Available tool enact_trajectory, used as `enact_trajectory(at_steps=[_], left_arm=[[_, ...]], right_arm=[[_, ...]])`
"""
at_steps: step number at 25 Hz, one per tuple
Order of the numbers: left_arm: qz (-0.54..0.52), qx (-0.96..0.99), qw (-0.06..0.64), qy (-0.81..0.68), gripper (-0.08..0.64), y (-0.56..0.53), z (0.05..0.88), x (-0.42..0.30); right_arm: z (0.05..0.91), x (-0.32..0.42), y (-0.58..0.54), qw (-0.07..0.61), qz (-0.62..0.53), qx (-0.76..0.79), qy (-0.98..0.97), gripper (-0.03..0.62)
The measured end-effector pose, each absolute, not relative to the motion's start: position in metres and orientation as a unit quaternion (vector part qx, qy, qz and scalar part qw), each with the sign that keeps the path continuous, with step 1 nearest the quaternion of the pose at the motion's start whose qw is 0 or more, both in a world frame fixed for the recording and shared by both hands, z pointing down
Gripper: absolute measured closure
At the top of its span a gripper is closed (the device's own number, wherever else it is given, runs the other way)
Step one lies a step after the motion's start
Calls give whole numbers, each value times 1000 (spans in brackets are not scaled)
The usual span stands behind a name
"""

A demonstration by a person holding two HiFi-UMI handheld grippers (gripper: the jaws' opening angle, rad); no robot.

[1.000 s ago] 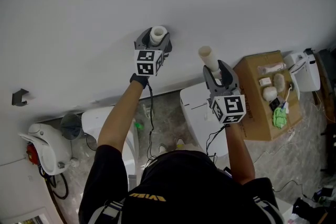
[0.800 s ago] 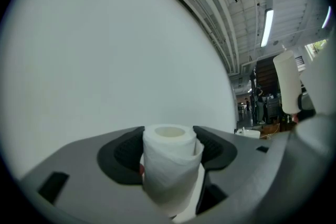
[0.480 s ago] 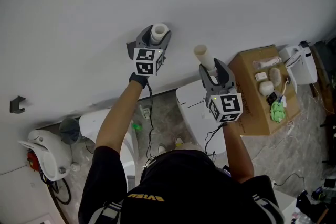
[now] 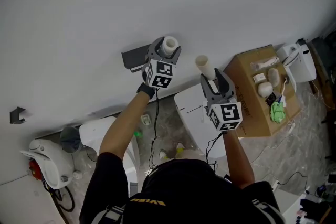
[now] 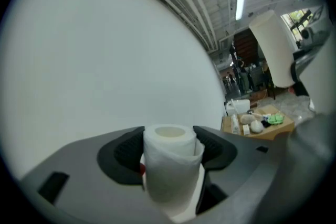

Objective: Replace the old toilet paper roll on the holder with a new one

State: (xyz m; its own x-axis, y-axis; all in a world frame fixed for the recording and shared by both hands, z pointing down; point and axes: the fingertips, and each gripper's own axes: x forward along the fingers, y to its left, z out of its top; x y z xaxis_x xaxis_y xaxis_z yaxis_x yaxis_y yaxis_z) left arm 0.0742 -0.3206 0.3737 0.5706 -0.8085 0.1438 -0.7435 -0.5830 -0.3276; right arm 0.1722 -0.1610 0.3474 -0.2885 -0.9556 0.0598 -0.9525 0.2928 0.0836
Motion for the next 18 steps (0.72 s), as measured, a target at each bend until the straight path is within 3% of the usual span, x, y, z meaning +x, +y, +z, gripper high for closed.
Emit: enact_trajectory(at_steps=[8,18], left_arm=[[-215,-866,172,417,265,-312,410,112],[-261,-853,181,413,265,-309,455,115]], right_arm=[[366,197,-170,54,1,614,-787,382],[389,195,-174,66,17,608,-791,382]])
